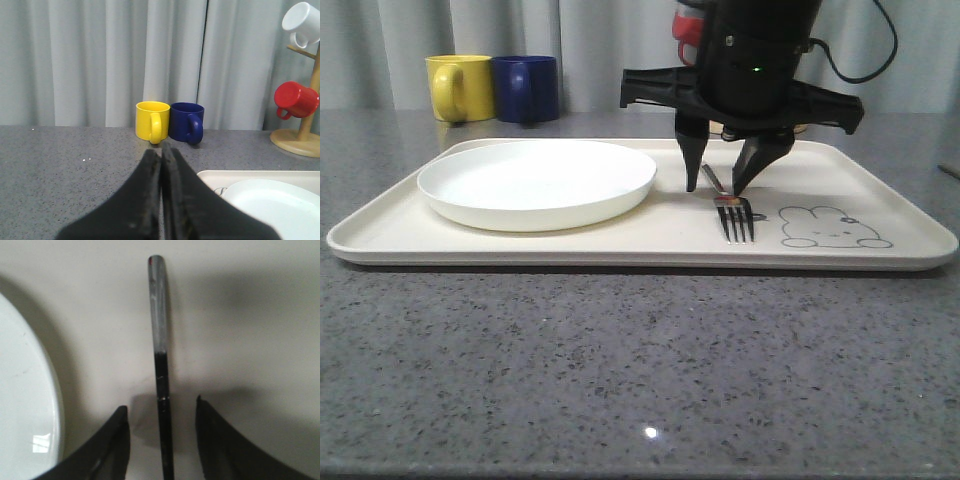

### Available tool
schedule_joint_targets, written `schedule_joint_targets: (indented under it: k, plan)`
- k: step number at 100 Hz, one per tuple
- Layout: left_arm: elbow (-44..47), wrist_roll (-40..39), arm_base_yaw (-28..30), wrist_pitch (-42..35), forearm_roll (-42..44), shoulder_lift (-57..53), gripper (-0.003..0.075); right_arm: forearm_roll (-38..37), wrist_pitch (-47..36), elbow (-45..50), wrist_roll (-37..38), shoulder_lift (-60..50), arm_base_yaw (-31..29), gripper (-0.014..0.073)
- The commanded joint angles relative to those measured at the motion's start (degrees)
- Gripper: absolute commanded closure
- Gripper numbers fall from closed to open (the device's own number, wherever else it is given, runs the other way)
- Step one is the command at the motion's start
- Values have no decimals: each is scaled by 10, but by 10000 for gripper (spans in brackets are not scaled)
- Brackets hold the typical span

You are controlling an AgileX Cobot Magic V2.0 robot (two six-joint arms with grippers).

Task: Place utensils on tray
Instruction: 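Carry the fork onto the tray beside the plate and release, then grasp the metal chopsticks with the right gripper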

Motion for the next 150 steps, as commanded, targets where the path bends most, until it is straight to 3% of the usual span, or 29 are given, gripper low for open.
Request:
schedule_joint_targets:
  k: [1, 32, 62, 91, 119, 150]
  plan:
    - [-16, -1, -3, -41, -3, 3, 738, -12, -16, -21, -1, -35, 0, 209]
    - [-16, -1, -3, -41, -3, 3, 738, -13, 11, -21, -94, -134, -31, 209]
    - [-16, -1, -3, -41, -3, 3, 738, 15, 95, -19, -243, -181, -187, 209]
    - [-16, -1, -3, -41, -3, 3, 738, 127, 71, 41, -371, -181, -326, 209]
    - [-16, -1, -3, -41, -3, 3, 738, 134, 34, 97, -406, -179, -362, 209]
    - [-16, -1, -3, -41, -3, 3, 738, 134, 16, 110, -408, -159, -362, 211]
